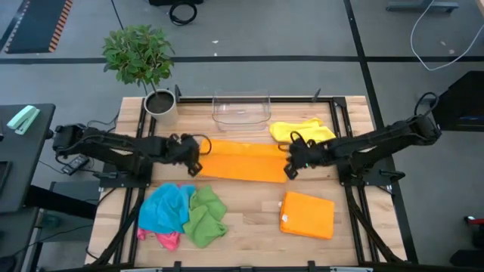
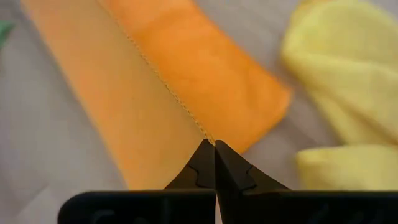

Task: Fold microfiber towels
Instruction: Fold the orange towel on the table

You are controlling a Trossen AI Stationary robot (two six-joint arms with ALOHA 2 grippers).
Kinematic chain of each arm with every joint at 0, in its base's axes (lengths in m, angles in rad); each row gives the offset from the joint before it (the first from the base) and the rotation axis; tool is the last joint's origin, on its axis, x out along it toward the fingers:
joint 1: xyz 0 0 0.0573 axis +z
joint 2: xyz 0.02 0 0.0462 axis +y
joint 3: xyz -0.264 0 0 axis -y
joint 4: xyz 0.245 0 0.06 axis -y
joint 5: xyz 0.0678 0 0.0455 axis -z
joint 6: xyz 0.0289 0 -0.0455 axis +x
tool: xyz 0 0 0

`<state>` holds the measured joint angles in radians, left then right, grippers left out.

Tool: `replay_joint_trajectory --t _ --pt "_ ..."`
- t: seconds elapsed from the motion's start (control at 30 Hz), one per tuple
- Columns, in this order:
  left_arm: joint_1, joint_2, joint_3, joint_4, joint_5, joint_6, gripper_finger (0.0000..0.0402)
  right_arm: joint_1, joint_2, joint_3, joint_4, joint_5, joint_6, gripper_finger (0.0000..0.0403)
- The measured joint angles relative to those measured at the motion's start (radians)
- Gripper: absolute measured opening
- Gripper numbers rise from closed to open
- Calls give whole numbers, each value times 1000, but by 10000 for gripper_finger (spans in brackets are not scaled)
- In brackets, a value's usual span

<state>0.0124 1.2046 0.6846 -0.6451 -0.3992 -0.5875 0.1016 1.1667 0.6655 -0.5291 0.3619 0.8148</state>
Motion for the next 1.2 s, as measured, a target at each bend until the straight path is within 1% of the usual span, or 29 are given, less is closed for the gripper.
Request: replay_joint_trajectory --t 0.13,0.23,0.4,0.5,0.6,0.77,0.83,0.9,0.97,1.0,1.03,1.07,1.13,1.2 --pt "99 35 0 76 27 110 9 -103 0 0 -4 -25 -63 0" --pt "157 60 0 85 52 156 9 -164 17 0 6 -54 -99 0" --pt "214 95 0 113 94 214 10 -205 78 0 27 -84 -138 0" --pt "236 107 0 120 94 218 33 -224 107 -1 31 -84 -138 5" --pt "258 106 0 121 93 204 64 -244 119 -2 38 -79 -140 29" --pt "273 102 0 114 100 145 115 -298 96 -1 51 -79 -159 87" --pt "263 102 0 118 142 123 130 -315 81 5 49 -80 -166 112" --pt "244 102 0 141 216 122 141 -321 62 19 31 -99 -163 136" --pt "205 106 0 194 310 135 146 -308 38 27 19 -176 -93 155" --pt "180 115 0 225 350 157 146 -281 31 27 29 -220 -48 161" --pt "149 126 0 250 372 182 143 -236 31 27 51 -245 2 165" --pt "120 141 0 270 377 203 137 -180 38 27 73 -244 55 165" --pt "76 186 0 329 383 231 116 -76 82 29 123 -207 135 149" --pt "53 241 0 374 380 232 83 -21 148 28 175 -177 183 108"
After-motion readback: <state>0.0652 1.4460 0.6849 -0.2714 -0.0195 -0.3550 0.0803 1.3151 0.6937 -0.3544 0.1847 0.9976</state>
